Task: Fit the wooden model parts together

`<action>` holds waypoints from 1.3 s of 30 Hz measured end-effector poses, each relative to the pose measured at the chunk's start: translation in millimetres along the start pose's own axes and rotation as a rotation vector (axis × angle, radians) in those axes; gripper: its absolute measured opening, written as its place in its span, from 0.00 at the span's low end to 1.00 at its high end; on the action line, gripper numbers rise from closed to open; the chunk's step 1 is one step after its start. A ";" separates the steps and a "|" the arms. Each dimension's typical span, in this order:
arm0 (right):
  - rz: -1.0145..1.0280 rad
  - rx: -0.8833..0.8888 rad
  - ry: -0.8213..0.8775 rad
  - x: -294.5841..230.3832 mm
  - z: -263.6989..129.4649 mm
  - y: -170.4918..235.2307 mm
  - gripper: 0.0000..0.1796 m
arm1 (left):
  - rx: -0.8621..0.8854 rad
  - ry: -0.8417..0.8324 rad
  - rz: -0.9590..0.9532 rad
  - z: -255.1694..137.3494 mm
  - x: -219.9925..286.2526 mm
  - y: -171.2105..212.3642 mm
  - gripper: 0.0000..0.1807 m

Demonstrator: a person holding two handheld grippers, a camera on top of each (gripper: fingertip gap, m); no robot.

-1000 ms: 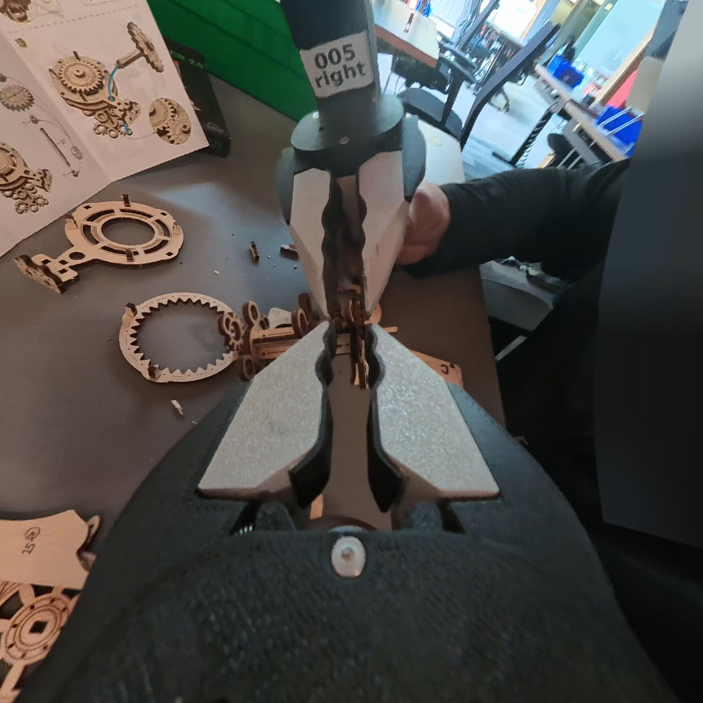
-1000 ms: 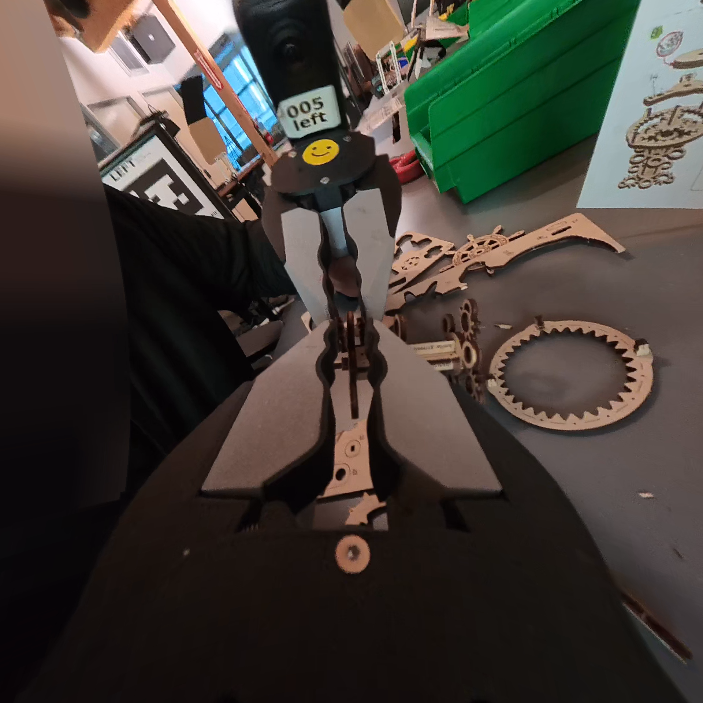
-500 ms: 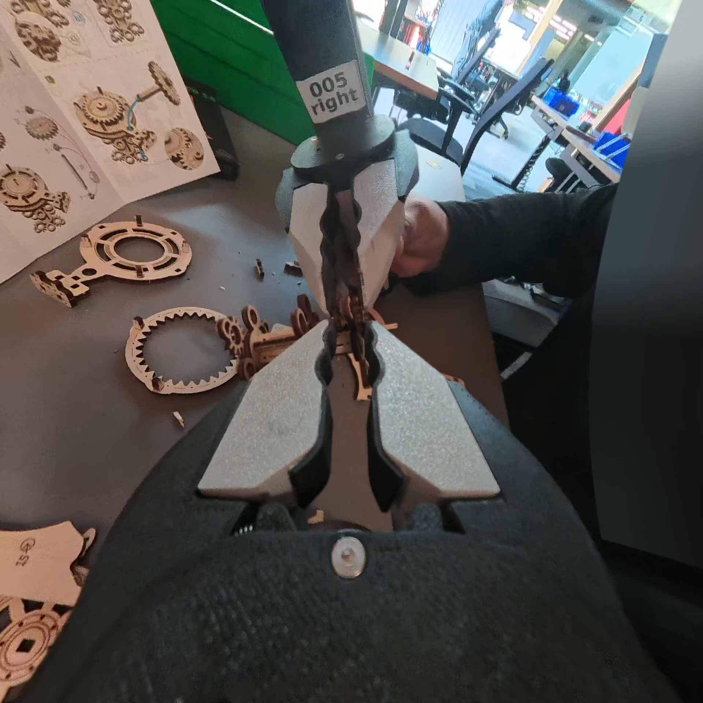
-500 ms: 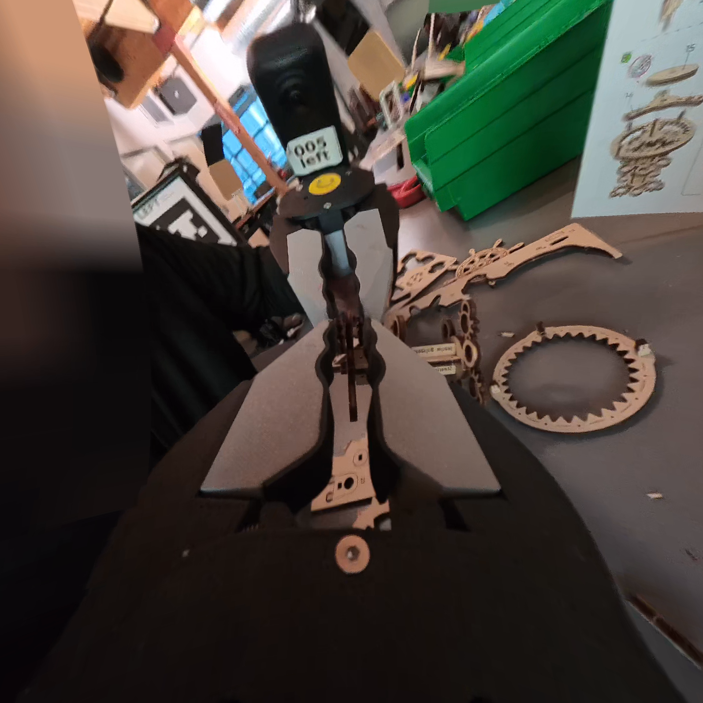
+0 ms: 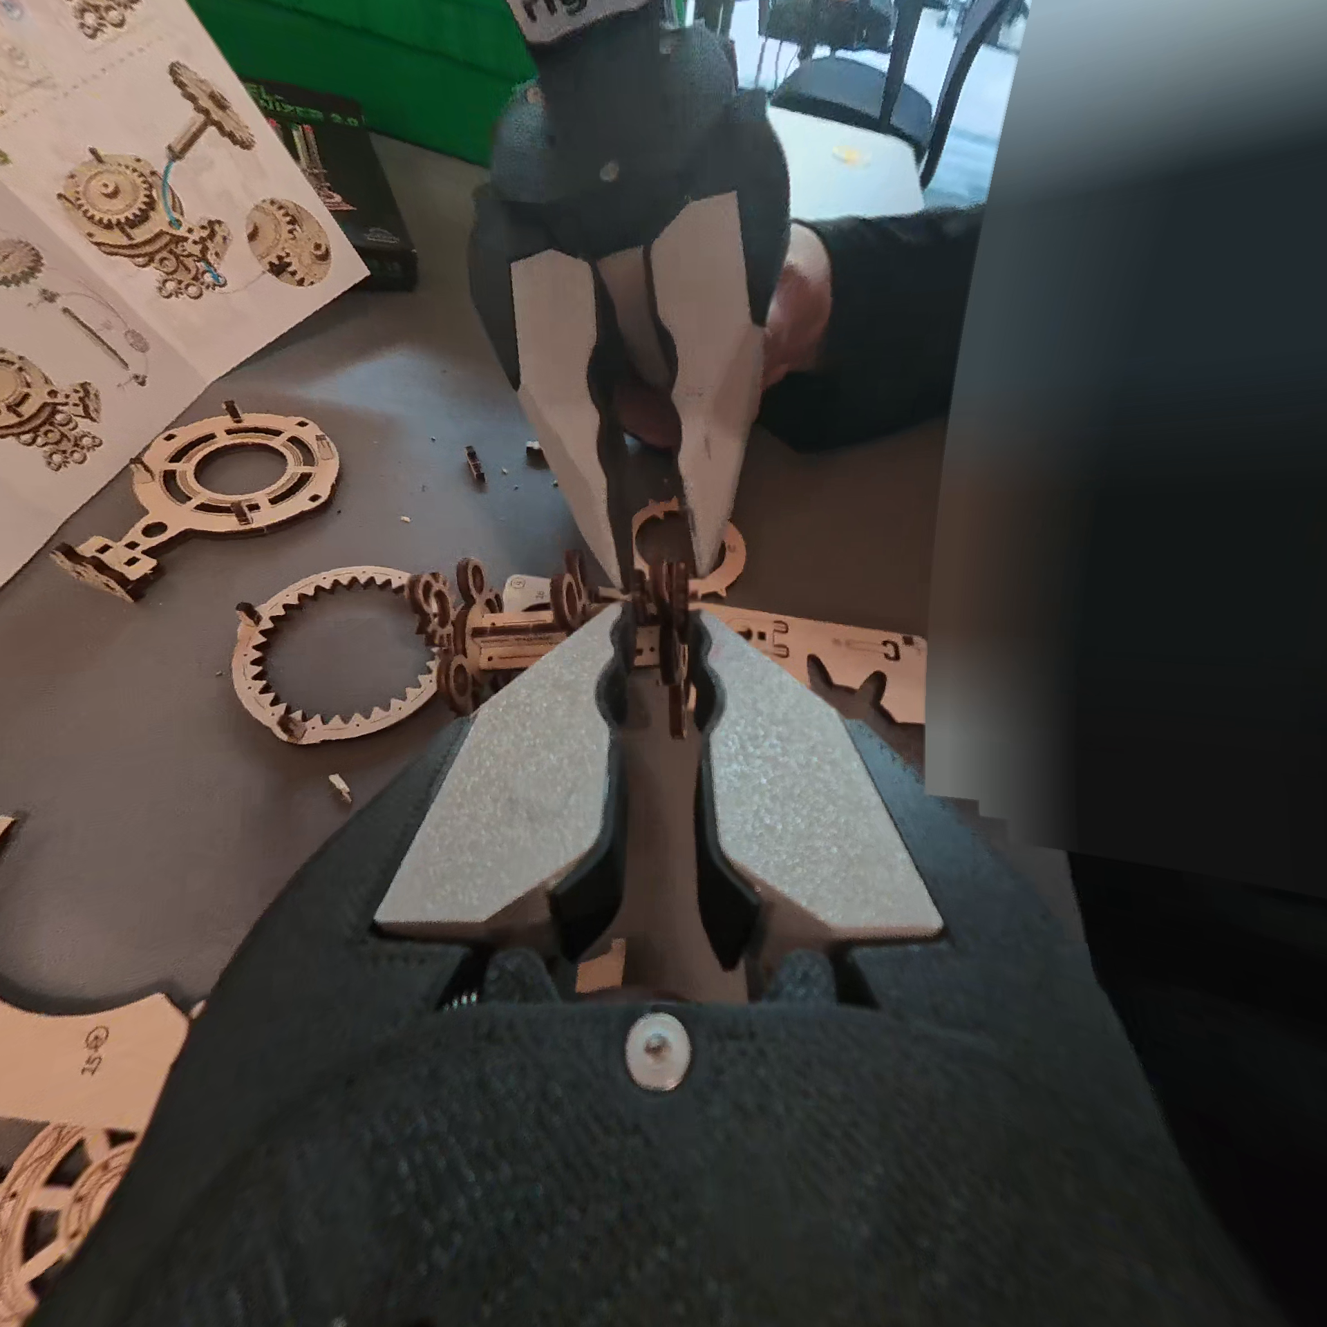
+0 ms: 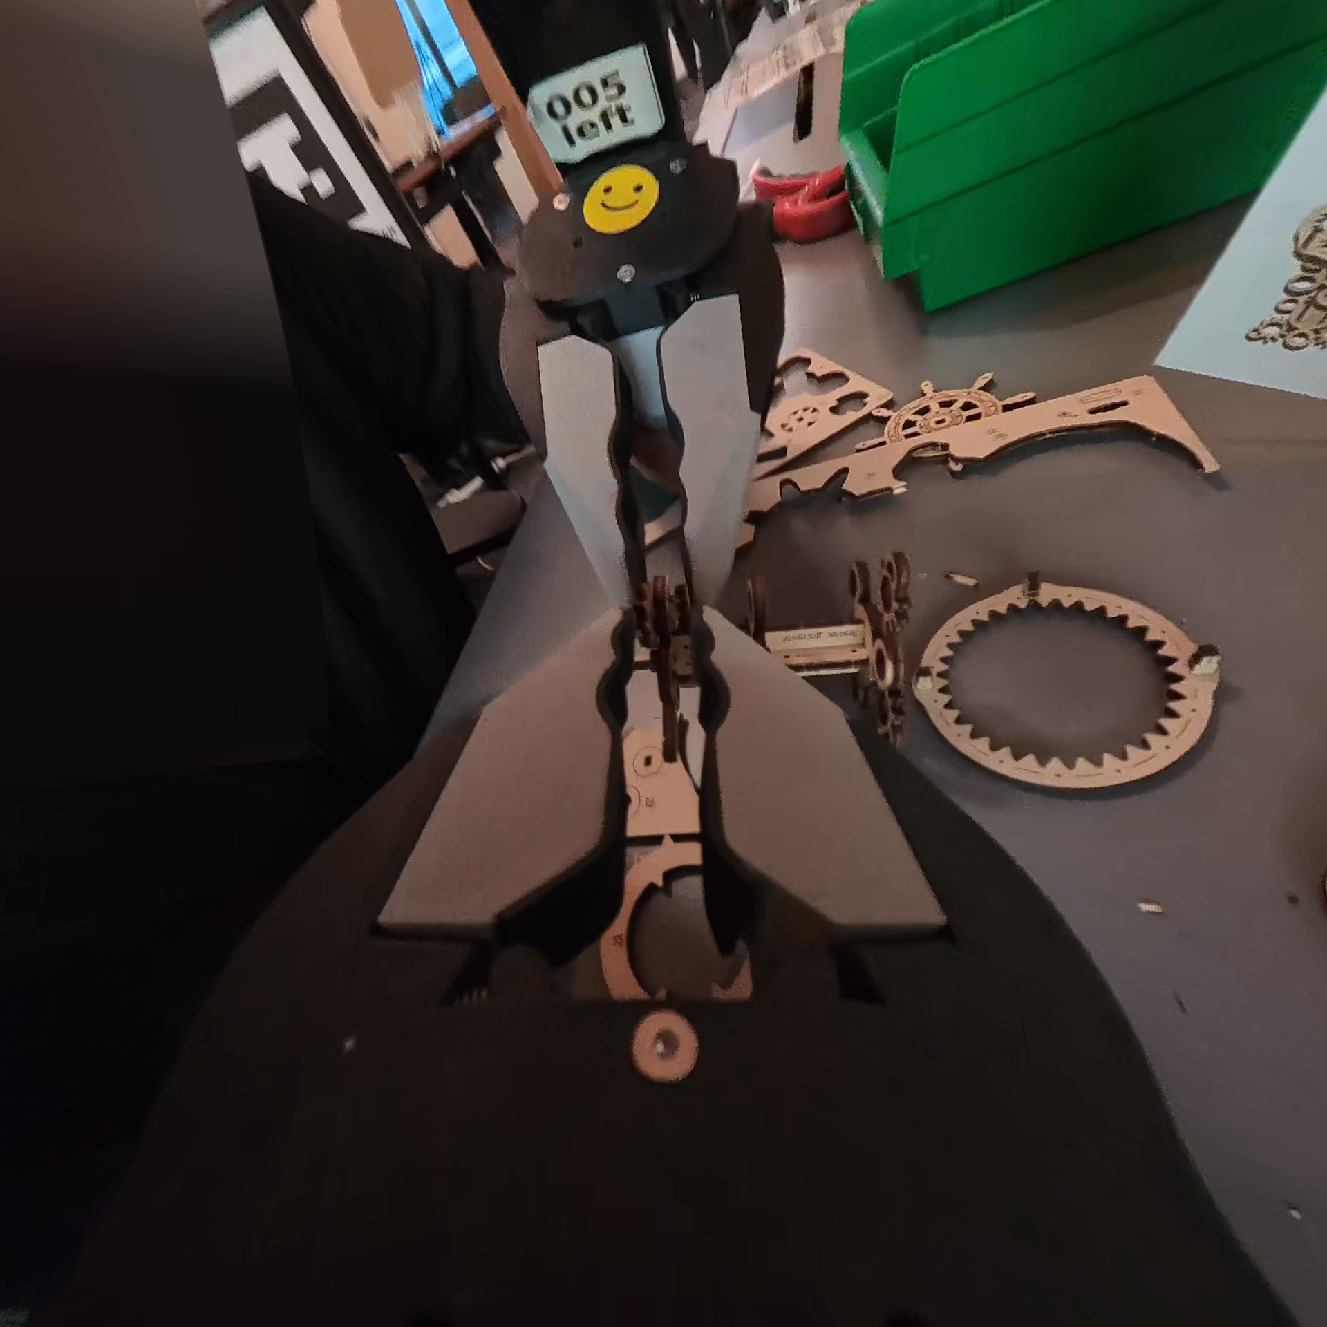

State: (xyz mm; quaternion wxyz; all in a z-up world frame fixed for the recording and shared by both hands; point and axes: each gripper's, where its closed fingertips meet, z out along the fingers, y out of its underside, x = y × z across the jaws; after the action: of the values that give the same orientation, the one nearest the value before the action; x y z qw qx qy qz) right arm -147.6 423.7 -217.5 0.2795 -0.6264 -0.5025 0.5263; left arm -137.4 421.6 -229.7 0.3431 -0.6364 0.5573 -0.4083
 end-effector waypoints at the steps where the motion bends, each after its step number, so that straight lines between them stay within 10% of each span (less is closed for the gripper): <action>1: -0.030 -0.016 0.012 -0.6 1.0 1.7 0.07 | -0.006 -0.009 0.022 0.1 0.7 1.0 0.05; 20: -0.521 -0.219 0.274 -4.2 15.8 21.0 0.05 | -0.181 -0.147 0.291 0.6 8.1 21.5 0.06; 28: -0.464 -0.177 0.236 -8.8 20.6 21.3 0.05 | -0.105 0.010 0.028 -4.5 13.9 21.3 0.05; 39: -0.474 -0.165 0.349 5.6 15.3 18.6 0.09 | -0.116 -0.236 0.363 1.8 -4.5 20.0 0.07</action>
State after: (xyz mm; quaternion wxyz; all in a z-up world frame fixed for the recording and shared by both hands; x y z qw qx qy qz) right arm -156.1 419.9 -240.4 0.4247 -0.5931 -0.6203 0.2883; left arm -144.5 423.1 -248.9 0.4363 -0.5877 0.6414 -0.2298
